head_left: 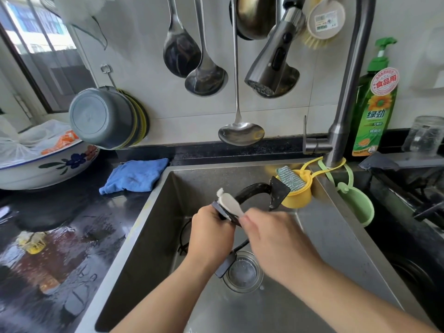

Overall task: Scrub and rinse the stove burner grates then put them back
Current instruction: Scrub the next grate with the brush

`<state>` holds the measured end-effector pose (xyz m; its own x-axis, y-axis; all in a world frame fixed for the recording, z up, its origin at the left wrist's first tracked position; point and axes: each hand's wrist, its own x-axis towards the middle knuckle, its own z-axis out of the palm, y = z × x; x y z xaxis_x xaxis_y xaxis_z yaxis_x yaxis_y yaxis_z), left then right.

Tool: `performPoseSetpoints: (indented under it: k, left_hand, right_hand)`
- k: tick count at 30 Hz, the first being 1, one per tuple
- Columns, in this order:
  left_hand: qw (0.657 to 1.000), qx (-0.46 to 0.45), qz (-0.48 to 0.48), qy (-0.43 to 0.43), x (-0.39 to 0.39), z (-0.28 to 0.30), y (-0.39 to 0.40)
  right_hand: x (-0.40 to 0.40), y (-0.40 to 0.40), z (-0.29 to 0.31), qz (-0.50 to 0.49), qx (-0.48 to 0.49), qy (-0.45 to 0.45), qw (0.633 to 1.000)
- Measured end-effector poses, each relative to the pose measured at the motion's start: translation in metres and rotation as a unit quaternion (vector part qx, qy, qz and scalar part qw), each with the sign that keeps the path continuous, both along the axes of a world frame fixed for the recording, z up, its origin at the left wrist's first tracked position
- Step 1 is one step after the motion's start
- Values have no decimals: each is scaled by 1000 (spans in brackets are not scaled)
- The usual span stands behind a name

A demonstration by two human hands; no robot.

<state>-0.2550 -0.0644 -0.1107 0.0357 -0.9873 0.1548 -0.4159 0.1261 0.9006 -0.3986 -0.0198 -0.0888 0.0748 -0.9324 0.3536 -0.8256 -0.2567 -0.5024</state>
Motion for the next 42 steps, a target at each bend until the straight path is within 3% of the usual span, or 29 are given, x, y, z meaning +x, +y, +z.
performPoseSetpoints:
  k: [5,10,12,18,23,31,34,37,40,42]
  left_hand:
    - [1000,-1,-15,20,0,2,1]
    - [1000,14,12,26,-2,5,3]
    - [1000,13,2,19,-2,6,6]
    - [998,24,13,64,-2,9,4]
    - [999,-12,27,13,-4,11,7]
    - [999,10,39,-27,0,8,4]
    - [998,41,37,-4,7,7,0]
    - [995,82,-3,50,11,9,-1]
    - [988,121,-50,87,8,8,-1]
    - [983,138,-75,95,8,8,-2]
  right_hand:
    - [-2,-7,2,-9,-5,12,1000]
    - [-29,-23,-2,-165,67,-44,983]
    - [-32,-23,-3,-185,95,-52,977]
    - [2,-5,-4,-84,56,-40,994]
    - [-25,-28,-3,-171,147,-94,970]
    - [-40,-39,-9,-227,113,-145,956]
    - [-59,-45,-7,-235,97,-240,937]
    - [-59,-44,-8,-167,157,-338,913]
    - [-55,-46,-9,-135,165,-374,903]
    - [-57,-47,-9,-148,130,-343,918]
